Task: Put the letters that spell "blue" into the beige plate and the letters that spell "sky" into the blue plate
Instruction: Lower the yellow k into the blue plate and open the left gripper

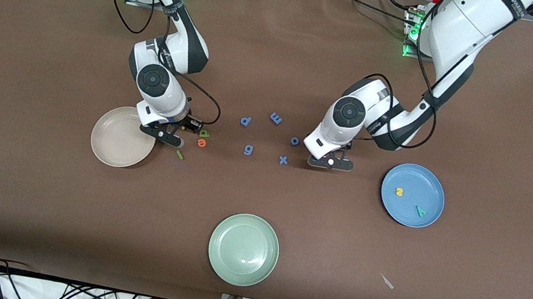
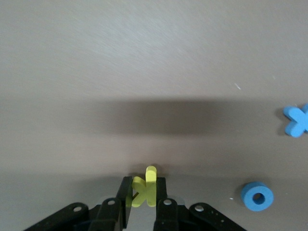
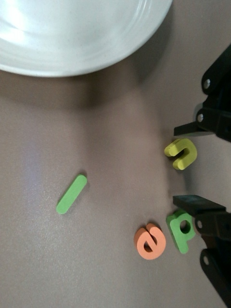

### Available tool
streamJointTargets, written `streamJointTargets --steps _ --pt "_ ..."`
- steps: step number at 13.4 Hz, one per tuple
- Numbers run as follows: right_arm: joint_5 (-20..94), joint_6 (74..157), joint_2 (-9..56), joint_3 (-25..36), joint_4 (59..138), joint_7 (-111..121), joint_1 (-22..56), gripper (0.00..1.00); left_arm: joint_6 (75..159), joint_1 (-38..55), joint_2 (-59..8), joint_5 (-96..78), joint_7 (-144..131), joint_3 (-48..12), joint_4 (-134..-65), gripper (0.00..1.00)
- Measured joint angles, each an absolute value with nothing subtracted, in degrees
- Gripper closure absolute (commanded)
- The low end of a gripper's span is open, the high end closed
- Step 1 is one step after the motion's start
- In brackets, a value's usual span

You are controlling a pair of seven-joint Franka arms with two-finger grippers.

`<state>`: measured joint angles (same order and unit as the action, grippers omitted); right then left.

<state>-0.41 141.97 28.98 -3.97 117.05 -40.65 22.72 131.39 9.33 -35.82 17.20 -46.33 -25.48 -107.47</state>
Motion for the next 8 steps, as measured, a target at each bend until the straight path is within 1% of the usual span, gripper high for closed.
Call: streamJointTargets --steps 3,5,6,7,8 --pt "-0.57 141.87 29.06 -3.97 117.28 -40.15 22.72 0.44 119.42 7.75 -32.07 17.35 -40.16 -25.47 -102.50 1.00" --pt "-0.61 141.83 29.12 -3.96 117.59 -39.52 22.72 0.45 112.61 4.57 -30.24 17.41 -30.66 -25.33 -99.65 1.00" --pt "-0.63 141.84 29.16 -3.94 117.68 -39.45 22.71 0.47 110.78 2.10 -29.86 17.42 -24.82 -25.17 -99.13 1.00" --pt "-0.66 141.83 29.21 -3.94 117.71 -39.42 22.70 0.52 109.91 -0.80 -29.87 17.43 -18.79 -24.94 -99.18 1.00" --pt "-0.69 141.84 29.26 -3.93 117.74 -39.40 22.70 0.57 109.69 -3.61 -30.15 17.44 -13.49 -24.73 -99.42 0.68"
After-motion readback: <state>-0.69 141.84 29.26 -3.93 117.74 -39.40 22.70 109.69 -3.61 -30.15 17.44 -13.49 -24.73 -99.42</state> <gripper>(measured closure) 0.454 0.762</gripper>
